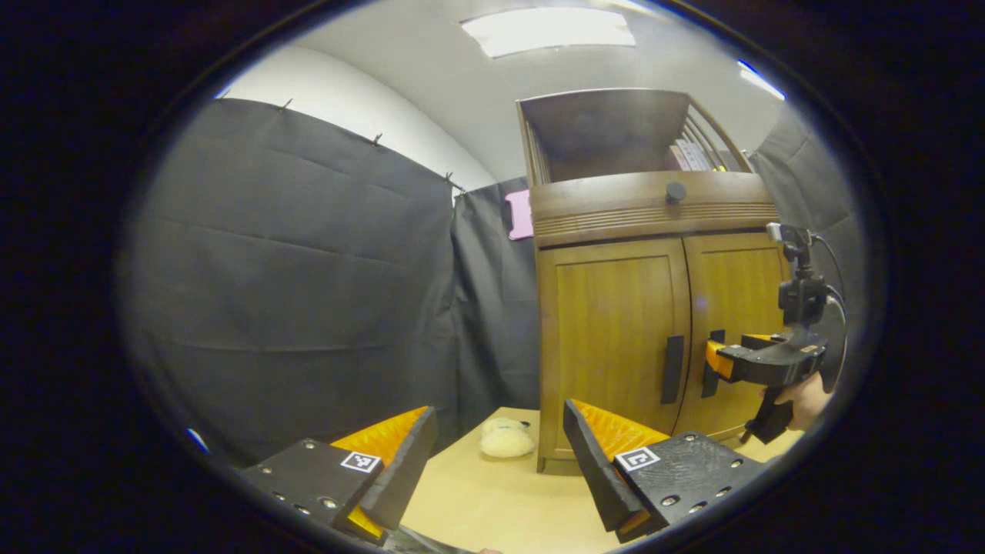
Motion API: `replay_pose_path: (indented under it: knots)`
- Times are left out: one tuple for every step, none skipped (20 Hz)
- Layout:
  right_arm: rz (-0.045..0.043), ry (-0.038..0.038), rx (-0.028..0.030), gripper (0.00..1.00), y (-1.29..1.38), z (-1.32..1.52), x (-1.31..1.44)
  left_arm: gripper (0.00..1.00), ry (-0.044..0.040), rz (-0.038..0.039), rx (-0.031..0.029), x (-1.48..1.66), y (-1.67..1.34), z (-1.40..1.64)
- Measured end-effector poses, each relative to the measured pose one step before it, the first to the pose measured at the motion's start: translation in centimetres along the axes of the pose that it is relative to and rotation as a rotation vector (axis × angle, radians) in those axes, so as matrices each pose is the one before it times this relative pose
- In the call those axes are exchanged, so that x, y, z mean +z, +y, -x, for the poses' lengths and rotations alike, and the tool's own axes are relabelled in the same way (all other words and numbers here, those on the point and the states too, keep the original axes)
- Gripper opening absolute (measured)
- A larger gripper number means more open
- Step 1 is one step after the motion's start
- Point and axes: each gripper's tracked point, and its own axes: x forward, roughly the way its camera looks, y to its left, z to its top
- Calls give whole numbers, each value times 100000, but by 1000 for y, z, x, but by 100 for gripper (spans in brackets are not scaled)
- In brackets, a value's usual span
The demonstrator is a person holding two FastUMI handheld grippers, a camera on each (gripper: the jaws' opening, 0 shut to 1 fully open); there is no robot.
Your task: Open the right door of the double-door shoe cabinet with the right hand, and open the left door with the left hand.
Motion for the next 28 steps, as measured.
replay_pose_path:
  knots:
    - [-550,1977,227,88,42,-569,-643,94,43,-386,1144,27,146,167]
    - [-548,1544,166,87,-16,-463,-579,94,-74,-524,1368,665,406,473]
    - [-441,1546,-39,82,-108,-410,-634,94,-65,-516,1232,469,199,355]
    - [-246,1329,115,80,0,-376,-340,94,-397,-436,965,499,220,345]
    - [-318,920,338,74,-106,-204,-265,94,-398,-442,900,276,135,192]
    - [-258,339,428,71,157,-190,-91,100,-273,-372,600,358,248,204]
    - [-78,-85,237,63,298,-396,-107,100,152,-316,491,52,203,159]
    - [6,-442,292,57,172,-308,36,100,196,-317,242,77,16,130]
    - [472,236,-3,49,43,-79,-159,100,117,-502,738,-506,-103,-361]
    - [693,637,-492,45,-14,-162,-171,100,117,-457,1244,197,152,117]
    - [709,-797,-654,37,-83,-221,135,100,-84,54,1071,220,-120,202]
    - [915,-65,-420,36,-102,-59,-57,100,-290,502,927,453,130,348]
    - [-72,-100,-169,33,82,-40,43,100,-16,499,833,56,83,190]
    - [-914,517,-3,30,1,62,-10,100,324,178,871,-47,162,73]
    - [-794,878,46,29,94,-30,-115,100,294,59,952,-65,2,68]
    - [45,488,-116,28,7,127,-2,100,-180,255,711,-25,-67,-29]
    - [358,272,-224,27,-36,38,15,100,-247,267,452,14,94,135]
    - [739,-184,-220,28,28,50,56,100,-294,44,326,157,92,96]
    - [750,-63,-14,28,-117,45,52,100,-213,-113,68,17,30,93]
    - [102,104,14,28,-11,71,81,100,-241,-21,-224,48,20,30]
    - [-332,429,34,28,70,166,-109,100,-80,-180,-256,124,48,87]
    - [-159,236,-69,28,36,113,32,100,35,-312,-115,-44,-5,-62]
    - [-122,-76,-74,28,-25,152,64,100,31,-177,-317,152,-5,86]
    - [-50,-159,-30,28,-18,196,231,100,43,-18,-388,-1,-39,-35]
    - [-49,-137,-17,28,36,171,231,100,38,144,-582,-62,-75,-1]
    - [225,42,35,28,1,175,230,100,23,223,-688,55,-61,0]
    - [98,232,142,28,11,151,180,100,-39,127,-706,-8,-59,20]
    - [-275,223,245,27,32,178,243,100,-244,25,-737,73,-31,-48]
